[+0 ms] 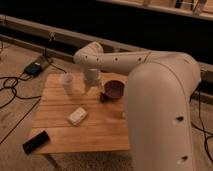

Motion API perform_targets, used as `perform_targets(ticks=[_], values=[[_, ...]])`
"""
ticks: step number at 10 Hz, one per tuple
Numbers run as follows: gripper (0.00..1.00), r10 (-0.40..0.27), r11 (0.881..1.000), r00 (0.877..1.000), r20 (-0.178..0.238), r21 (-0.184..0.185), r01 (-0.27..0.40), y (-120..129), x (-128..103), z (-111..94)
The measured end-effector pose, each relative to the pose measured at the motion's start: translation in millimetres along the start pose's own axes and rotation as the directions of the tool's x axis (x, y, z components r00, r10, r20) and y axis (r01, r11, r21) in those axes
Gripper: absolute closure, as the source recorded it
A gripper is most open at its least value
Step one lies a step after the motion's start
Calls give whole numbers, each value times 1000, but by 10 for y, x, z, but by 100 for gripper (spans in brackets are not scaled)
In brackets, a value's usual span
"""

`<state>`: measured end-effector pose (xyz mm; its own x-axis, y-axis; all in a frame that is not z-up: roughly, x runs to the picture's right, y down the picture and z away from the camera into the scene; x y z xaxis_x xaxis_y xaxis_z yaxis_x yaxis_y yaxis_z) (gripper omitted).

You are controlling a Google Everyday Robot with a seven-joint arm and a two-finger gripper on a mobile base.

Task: Move the arm in a circular motion

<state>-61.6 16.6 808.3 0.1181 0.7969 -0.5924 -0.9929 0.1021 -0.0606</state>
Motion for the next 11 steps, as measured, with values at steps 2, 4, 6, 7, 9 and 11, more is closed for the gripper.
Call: perform_targets(ticks=[2,4,6,7,9,11], values=[[35,-35,999,999,9,8,35,135,-200,9],[35,-76,997,997,16,8,76,338,-350,16],[35,-132,991,991,18,2,132,607,-419,17],[35,-168,986,986,19,-5,168,768,-422,16],[35,-254,967,967,6,-28,254,1141,-297,39],[35,-316,948,949,-7,-34,315,1373,-89,35]])
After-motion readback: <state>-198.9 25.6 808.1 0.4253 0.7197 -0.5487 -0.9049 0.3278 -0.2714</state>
